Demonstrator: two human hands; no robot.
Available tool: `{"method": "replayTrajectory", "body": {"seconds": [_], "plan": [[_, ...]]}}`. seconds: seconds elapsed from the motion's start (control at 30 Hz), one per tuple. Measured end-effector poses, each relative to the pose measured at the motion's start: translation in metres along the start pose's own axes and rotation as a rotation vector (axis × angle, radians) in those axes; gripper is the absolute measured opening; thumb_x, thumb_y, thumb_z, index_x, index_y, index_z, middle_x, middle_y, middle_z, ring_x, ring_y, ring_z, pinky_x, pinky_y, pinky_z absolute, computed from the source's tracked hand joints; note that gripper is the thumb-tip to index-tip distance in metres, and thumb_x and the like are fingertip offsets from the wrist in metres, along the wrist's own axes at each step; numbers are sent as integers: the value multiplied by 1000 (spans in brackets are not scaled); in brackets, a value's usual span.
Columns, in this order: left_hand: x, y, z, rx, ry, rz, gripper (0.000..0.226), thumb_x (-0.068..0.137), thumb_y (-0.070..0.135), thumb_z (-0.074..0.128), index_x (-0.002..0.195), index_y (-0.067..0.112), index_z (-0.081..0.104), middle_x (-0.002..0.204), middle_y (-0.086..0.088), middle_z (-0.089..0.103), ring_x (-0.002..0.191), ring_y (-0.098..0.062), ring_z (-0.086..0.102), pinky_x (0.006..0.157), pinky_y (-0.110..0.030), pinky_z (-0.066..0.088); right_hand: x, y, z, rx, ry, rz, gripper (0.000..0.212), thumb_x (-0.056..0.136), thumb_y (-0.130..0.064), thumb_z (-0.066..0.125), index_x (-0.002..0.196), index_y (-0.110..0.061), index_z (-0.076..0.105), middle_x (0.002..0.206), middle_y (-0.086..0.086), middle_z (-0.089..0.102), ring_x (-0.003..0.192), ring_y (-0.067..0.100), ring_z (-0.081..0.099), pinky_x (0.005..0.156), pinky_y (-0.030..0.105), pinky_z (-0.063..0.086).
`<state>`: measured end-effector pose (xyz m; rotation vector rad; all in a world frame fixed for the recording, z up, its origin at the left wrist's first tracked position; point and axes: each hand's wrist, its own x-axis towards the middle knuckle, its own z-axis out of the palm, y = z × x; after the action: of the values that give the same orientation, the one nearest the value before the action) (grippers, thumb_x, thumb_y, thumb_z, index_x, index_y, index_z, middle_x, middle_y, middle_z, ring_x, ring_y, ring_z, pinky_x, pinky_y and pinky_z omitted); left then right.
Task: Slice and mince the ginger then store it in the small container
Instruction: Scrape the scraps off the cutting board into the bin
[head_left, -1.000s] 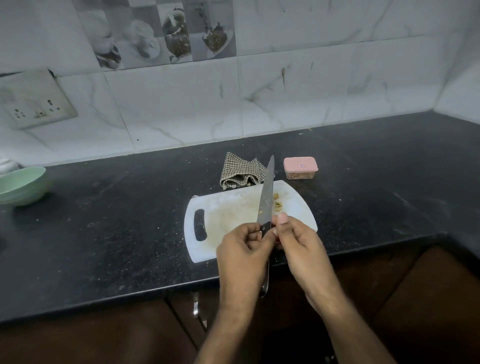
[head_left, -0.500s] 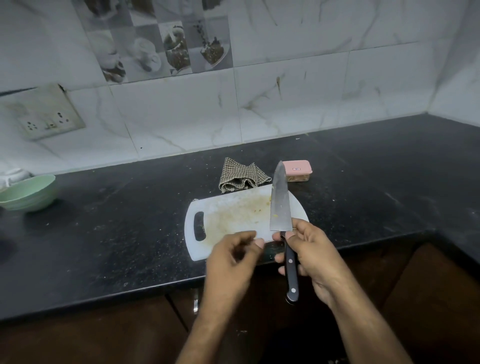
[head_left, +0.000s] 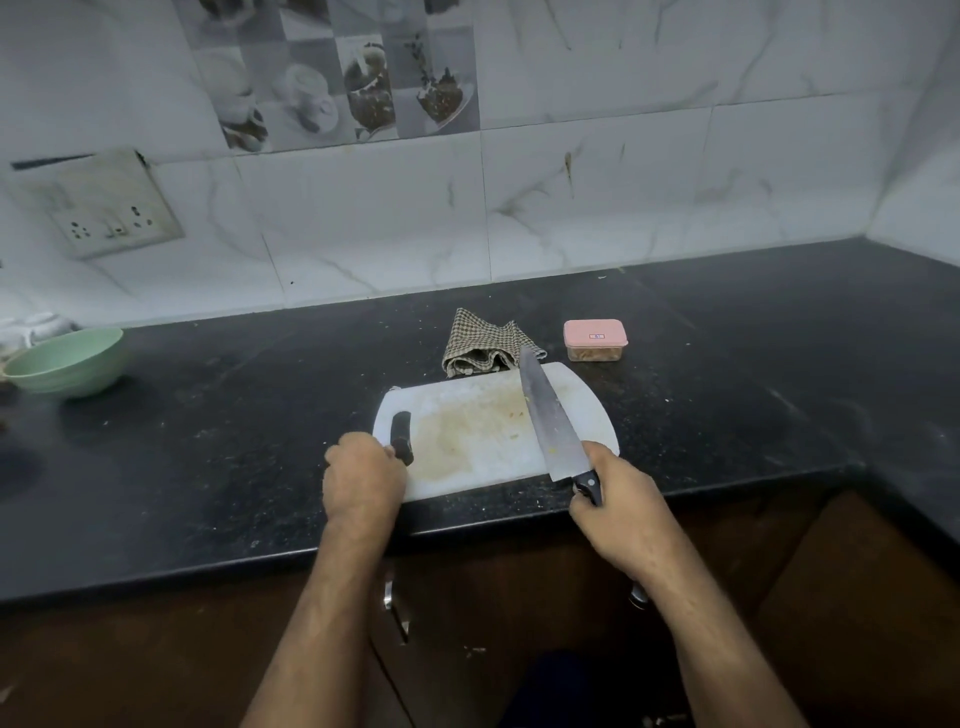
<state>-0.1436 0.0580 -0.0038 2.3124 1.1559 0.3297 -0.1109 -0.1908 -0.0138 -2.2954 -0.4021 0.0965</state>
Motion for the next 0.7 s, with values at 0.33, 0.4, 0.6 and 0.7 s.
{"method": "replayTrajectory", "body": {"seconds": [0.33, 0.4, 0.6, 0.7], "plan": [[-19, -18, -25, 9, 23, 23, 40, 82, 40, 77, 75, 8, 55, 70, -3, 57, 56, -16, 52, 46, -28, 33, -9, -6, -2, -201, 87, -114, 26, 96, -18, 60, 122, -16, 55, 94, -5, 61, 82, 11, 60, 65, 26, 45], [-31, -31, -34, 47, 65, 27, 40, 81, 44, 75, 74, 9, 58, 69, -4, 60, 57, -18, 54, 47, -27, 34, -14, -9, -5, -225, 106, -139, 24, 98, -22, 57, 122, -20, 55, 96, -6, 62, 82, 10, 60, 70, 32, 52], [-65, -85, -47, -9, 34, -21, 37, 82, 48, 69, 77, 12, 63, 74, -5, 68, 65, -20, 61, 51, -29, 41, -28, -17, 14, -237, 77, -234, 46, 101, -28, 53, 146, -22, 45, 119, -5, 62, 104, 14, 60, 86, 32, 52], [-69, -99, -42, -438, -107, -154, 33, 90, 31, 72, 103, 5, 55, 98, -14, 69, 70, -20, 67, 43, -28, 50, -31, -22, 25, -237, 54, -257, 49, 101, -28, 54, 149, -22, 43, 125, -5, 57, 108, 13, 58, 88, 28, 50]]}}
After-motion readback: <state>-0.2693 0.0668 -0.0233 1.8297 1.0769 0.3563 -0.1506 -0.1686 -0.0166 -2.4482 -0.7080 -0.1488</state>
